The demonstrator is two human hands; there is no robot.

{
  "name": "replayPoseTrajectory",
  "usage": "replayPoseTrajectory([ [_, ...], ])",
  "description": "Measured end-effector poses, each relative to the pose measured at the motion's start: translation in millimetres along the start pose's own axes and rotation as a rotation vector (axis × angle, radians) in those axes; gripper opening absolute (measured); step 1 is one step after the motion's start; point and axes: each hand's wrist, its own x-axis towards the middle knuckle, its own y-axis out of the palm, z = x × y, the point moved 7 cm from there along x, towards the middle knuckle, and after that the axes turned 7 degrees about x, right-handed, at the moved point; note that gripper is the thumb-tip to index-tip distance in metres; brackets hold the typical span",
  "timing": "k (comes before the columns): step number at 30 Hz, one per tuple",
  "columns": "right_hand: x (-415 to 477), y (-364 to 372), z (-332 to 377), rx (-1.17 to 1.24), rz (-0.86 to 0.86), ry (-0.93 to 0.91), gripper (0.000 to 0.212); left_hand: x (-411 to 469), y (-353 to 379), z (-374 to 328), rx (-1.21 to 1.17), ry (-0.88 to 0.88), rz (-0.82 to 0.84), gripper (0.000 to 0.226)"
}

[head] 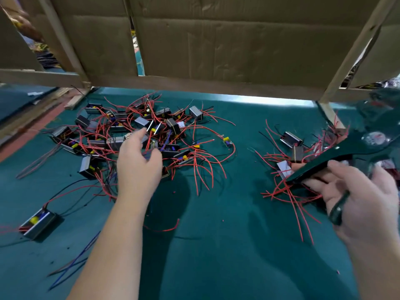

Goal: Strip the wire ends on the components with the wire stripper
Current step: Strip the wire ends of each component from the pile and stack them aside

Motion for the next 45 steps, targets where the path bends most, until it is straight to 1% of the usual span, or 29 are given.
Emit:
replayPoseTrajectory([
  [2, -4, 7, 0, 0.031, 0.08, -0.004, 0.032, -2, 4, -7, 0.095, 0.11, 0.043, 0.046],
  [4, -8, 17, -4, 0.103, 0.182, 0.072, 0.039, -4, 12, -7, 0.185, 0.151, 0.13, 0.04],
  [6, -14, 28, -15, 0.196, 0.257, 0.204, 0.046, -6, 18, -1, 0.24, 0.119, 0.193, 0.035],
  [8, -20, 36, -28, 0.255, 0.279, 0.323, 0.054, -5, 16, 3, 0.254, 0.062, 0.166, 0.03],
  [9, -23, 39, -34, 0.254, 0.272, 0.361, 0.052, -4, 13, 4, 0.264, 0.036, 0.134, 0.028],
  [12, -27, 40, -45, 0.21, 0.231, 0.403, 0.031, -2, 5, 8, 0.369, -0.041, 0.051, 0.024],
  [15, -28, 41, -48, 0.202, 0.224, 0.419, 0.025, -4, 6, 9, 0.398, -0.104, 0.061, 0.032],
  [18, -27, 35, -52, 0.154, 0.182, 0.436, 0.024, -5, 5, 4, 0.382, -0.086, 0.012, 0.037],
  [20, -24, 31, -54, 0.116, 0.142, 0.442, 0.03, -3, -2, 3, 0.309, -0.056, -0.087, 0.038],
  [21, -23, 29, -54, 0.108, 0.134, 0.436, 0.028, -1, -7, 4, 0.247, -0.028, -0.135, 0.044],
  [23, -21, 28, -52, 0.106, 0.126, 0.42, 0.013, 3, -17, 9, 0.077, -0.01, -0.195, 0.058],
  [24, -20, 27, -51, 0.104, 0.117, 0.415, 0.01, 5, -21, 14, -0.022, -0.044, -0.214, 0.062],
  [26, -19, 25, -50, 0.101, 0.103, 0.408, 0.012, 8, -30, 24, -0.228, -0.154, -0.26, 0.067],
  [29, -20, 24, -51, 0.098, 0.087, 0.409, 0.01, 8, -43, 37, -0.512, -0.276, -0.399, 0.066],
  [31, -20, 21, -50, 0.09, 0.077, 0.4, 0.013, 6, -54, 36, -0.56, -0.248, -0.492, 0.067],
  [34, -15, 18, -47, 0.086, 0.086, 0.375, 0.017, -1, -65, 21, -0.569, -0.084, -0.561, 0.067],
  [36, -15, 20, -46, 0.113, 0.124, 0.395, 0.02, -1, -66, 13, -0.613, 0.018, -0.525, 0.061],
  [38, -18, 23, -47, 0.139, 0.159, 0.417, 0.031, 2, -60, 10, -0.57, 0.014, -0.404, 0.047],
  [40, -22, 27, -47, 0.133, 0.187, 0.415, 0.036, 6, -47, 15, -0.38, -0.073, -0.253, 0.032],
  [42, -26, 32, -46, 0.12, 0.209, 0.403, 0.03, 7, -38, 19, -0.162, -0.097, -0.173, 0.024],
  [43, -28, 33, -46, 0.12, 0.216, 0.401, 0.027, 7, -35, 20, -0.095, -0.09, -0.151, 0.022],
  [45, -33, 37, -47, 0.137, 0.238, 0.406, 0.029, 10, -29, 23, -0.051, -0.106, -0.09, 0.021],
])
